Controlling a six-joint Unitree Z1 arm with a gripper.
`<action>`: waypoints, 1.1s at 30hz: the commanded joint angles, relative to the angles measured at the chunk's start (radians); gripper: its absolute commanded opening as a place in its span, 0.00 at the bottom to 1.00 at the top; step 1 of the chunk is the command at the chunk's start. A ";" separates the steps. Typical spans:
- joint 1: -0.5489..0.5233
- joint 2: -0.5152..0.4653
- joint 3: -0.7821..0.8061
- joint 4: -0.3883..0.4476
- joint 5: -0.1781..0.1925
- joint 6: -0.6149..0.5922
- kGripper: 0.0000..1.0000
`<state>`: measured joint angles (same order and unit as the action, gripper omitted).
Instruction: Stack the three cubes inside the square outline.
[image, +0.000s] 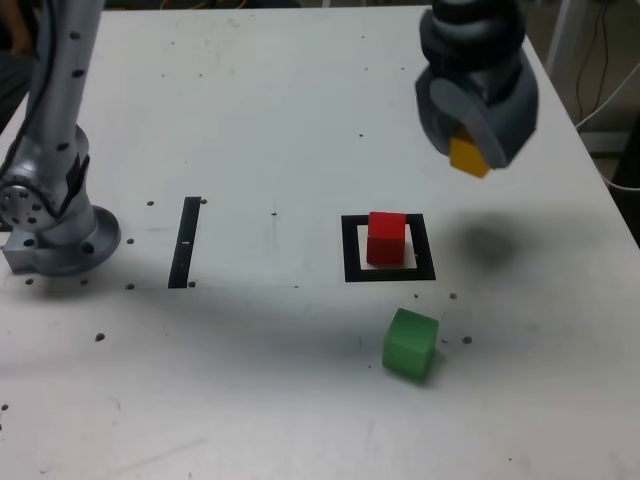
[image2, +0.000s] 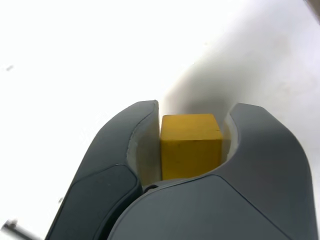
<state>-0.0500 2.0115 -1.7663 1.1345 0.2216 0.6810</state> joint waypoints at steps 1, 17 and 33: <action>-0.005 -0.010 -0.046 0.101 0.007 -0.019 0.04; -0.034 -0.007 -0.007 0.335 -0.090 -0.487 0.00; -0.034 0.001 0.089 0.241 -0.124 -0.593 0.02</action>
<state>-0.0828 2.0112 -1.6829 1.3820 0.1005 0.0910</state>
